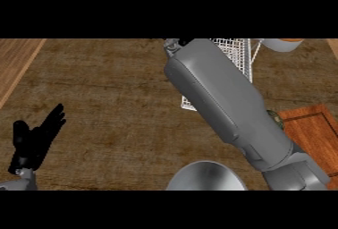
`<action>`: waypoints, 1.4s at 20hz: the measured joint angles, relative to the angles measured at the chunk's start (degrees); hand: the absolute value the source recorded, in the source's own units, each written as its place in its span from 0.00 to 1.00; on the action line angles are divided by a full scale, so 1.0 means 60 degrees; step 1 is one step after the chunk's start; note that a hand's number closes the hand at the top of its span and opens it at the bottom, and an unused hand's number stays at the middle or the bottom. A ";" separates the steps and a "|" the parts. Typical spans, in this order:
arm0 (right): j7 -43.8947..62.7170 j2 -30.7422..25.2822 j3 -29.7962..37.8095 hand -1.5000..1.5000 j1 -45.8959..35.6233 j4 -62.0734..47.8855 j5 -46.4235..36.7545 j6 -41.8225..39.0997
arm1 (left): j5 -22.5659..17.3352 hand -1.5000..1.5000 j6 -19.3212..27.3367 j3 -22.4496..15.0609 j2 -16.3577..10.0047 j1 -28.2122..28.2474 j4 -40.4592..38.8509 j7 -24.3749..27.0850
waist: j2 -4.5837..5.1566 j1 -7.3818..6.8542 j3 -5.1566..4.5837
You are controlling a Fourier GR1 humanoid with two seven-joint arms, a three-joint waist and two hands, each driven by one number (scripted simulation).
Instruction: Pick the sweet potato from the cutting board and place it in the tiered basket
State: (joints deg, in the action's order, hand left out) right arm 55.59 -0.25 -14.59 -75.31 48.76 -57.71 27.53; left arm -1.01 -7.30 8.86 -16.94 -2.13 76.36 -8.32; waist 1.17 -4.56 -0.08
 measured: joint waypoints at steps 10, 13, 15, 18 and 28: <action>-0.1299 -0.0908 -0.0420 1.00 -0.1281 -0.3271 -0.0733 -0.1070 | -0.0025 0.50 0.0012 0.0088 -0.0022 0.0145 0.0166 -0.0085 | -0.0031 0.0177 -0.0019; -0.1784 -0.1083 -0.0635 1.00 -0.1823 -0.3976 -0.1004 -0.1888 | -0.0032 0.50 0.0007 0.0113 -0.0017 0.0233 0.0210 -0.0056 | -0.0045 0.0208 -0.0011; -0.2223 -0.1239 -0.0671 1.00 -0.2039 -0.4376 -0.1106 -0.2161 | -0.0049 0.50 -0.0004 0.0167 -0.0050 0.0344 0.0297 -0.0054 | -0.0054 0.0230 -0.0008; -0.2860 -0.1435 -0.0590 1.00 -0.2479 -0.4864 -0.1149 -0.2536 | -0.0052 0.50 -0.0006 0.0229 -0.0046 0.0400 0.0242 0.0039 | -0.0053 0.0269 -0.0004; -0.3874 -0.1599 -0.0259 1.00 -0.3215 -0.6202 -0.1191 -0.3626 | 0.0116 0.50 0.0098 0.0126 0.0094 0.0228 0.0227 -0.0054 | -0.0039 0.0290 -0.0002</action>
State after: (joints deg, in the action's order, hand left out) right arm 32.34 -9.84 -16.14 -94.60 11.55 -64.86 5.77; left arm -0.31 -6.71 9.62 -16.38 -0.76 77.73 -8.64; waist 0.93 -2.82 -0.09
